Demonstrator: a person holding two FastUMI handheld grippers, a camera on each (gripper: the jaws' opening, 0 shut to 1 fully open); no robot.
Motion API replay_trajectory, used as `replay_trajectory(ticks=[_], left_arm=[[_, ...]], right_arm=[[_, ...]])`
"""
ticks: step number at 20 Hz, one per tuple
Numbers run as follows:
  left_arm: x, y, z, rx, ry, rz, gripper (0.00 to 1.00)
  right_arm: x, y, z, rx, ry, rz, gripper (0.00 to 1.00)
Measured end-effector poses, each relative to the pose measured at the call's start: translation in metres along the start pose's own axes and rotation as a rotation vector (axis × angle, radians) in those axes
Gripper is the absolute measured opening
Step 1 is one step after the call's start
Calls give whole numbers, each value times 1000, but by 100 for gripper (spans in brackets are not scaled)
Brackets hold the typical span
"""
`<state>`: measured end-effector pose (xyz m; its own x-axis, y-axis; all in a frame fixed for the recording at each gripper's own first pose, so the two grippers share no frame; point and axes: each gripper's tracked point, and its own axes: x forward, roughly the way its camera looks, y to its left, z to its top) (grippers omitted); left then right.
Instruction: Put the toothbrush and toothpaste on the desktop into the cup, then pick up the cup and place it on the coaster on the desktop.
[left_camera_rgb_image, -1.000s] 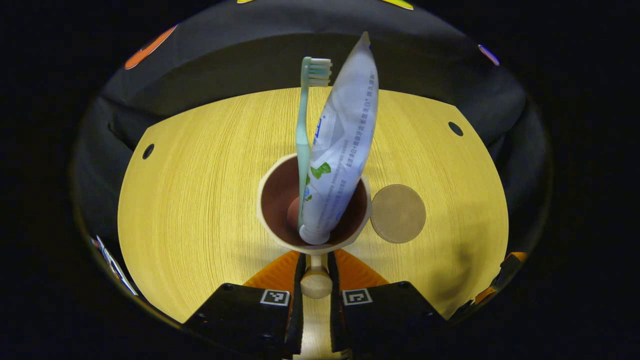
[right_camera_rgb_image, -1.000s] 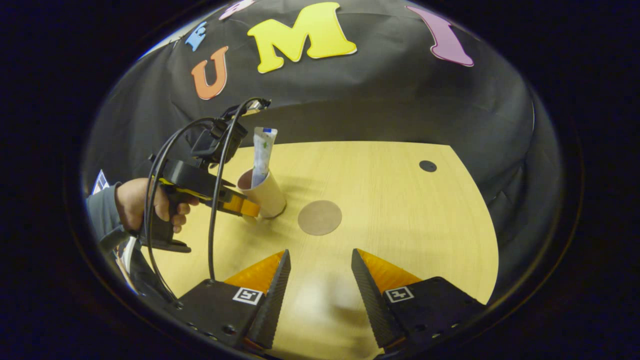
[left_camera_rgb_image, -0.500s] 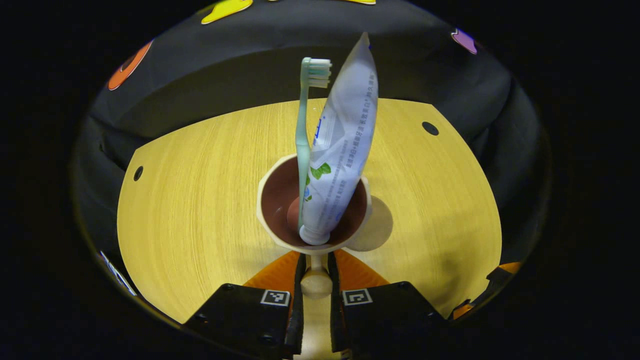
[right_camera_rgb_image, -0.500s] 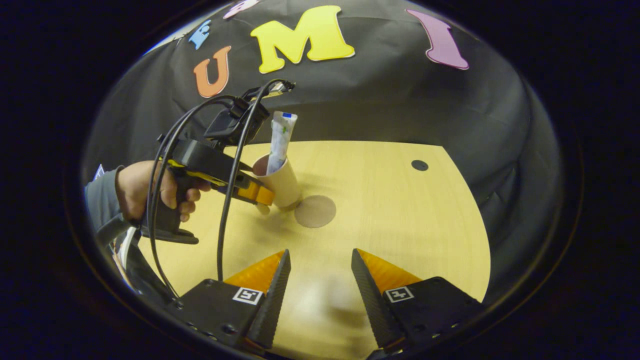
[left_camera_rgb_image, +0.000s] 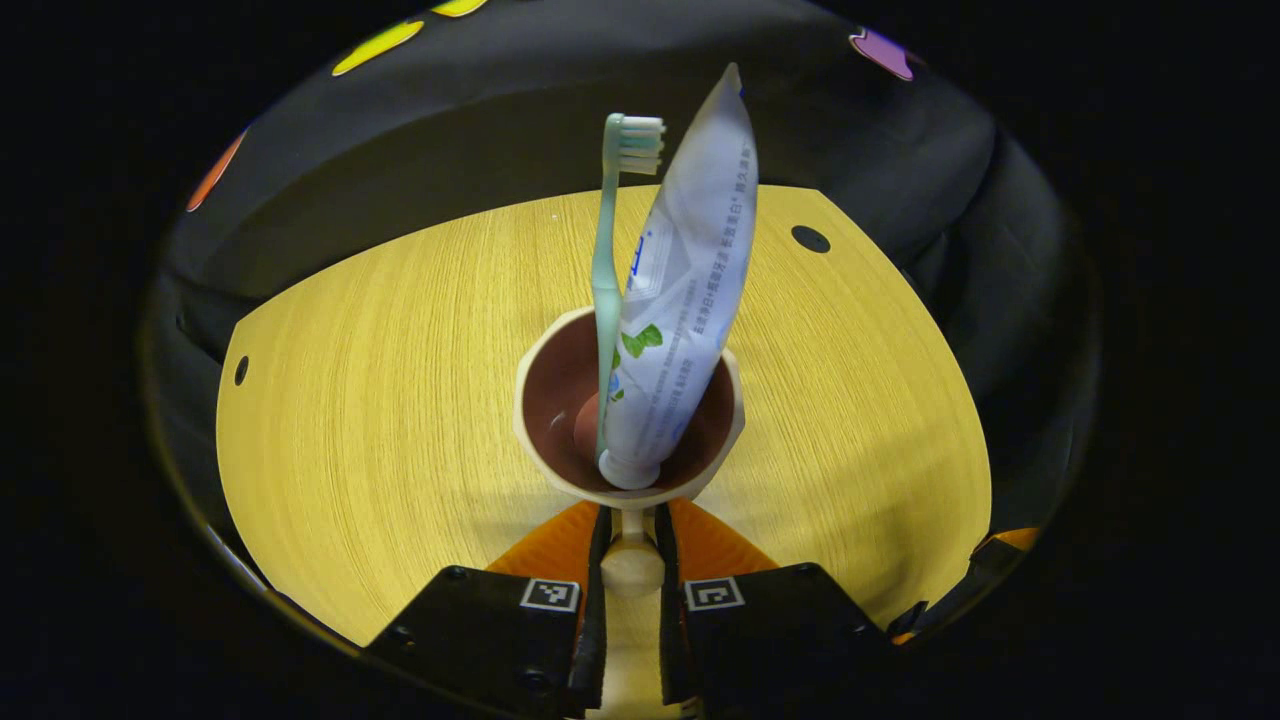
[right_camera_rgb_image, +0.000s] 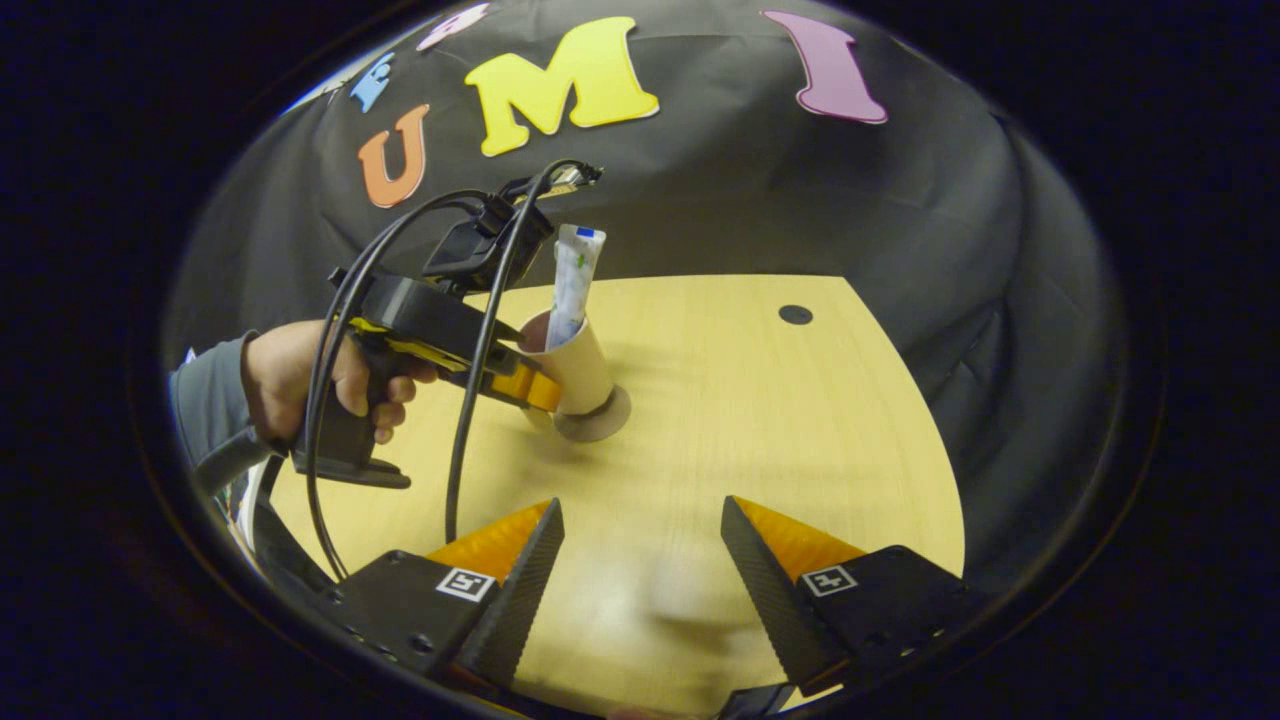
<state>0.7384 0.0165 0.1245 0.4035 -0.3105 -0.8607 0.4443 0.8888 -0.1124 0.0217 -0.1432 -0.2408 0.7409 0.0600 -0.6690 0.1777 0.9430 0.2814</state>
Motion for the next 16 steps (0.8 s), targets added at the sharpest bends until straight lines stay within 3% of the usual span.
replay_trajectory(ticks=[8,10,13,14,15,16], left_arm=[[25,20,-9,12,45,3,24],[23,26,-3,36,25,-8,30],[20,37,3,70,8,-29,43],[16,42,7,81,-4,-37,59],[12,47,11,88,-21,-53,67],[6,53,15,86,-41,-65,70]], right_arm=[[0,-8,-9,26,13,-29,95],[1,-7,-7,25,10,-32,95],[2,-3,0,24,-11,-40,95],[2,-2,7,19,-34,-50,95],[2,0,13,11,-57,-60,90],[1,1,18,2,-79,-71,95]])
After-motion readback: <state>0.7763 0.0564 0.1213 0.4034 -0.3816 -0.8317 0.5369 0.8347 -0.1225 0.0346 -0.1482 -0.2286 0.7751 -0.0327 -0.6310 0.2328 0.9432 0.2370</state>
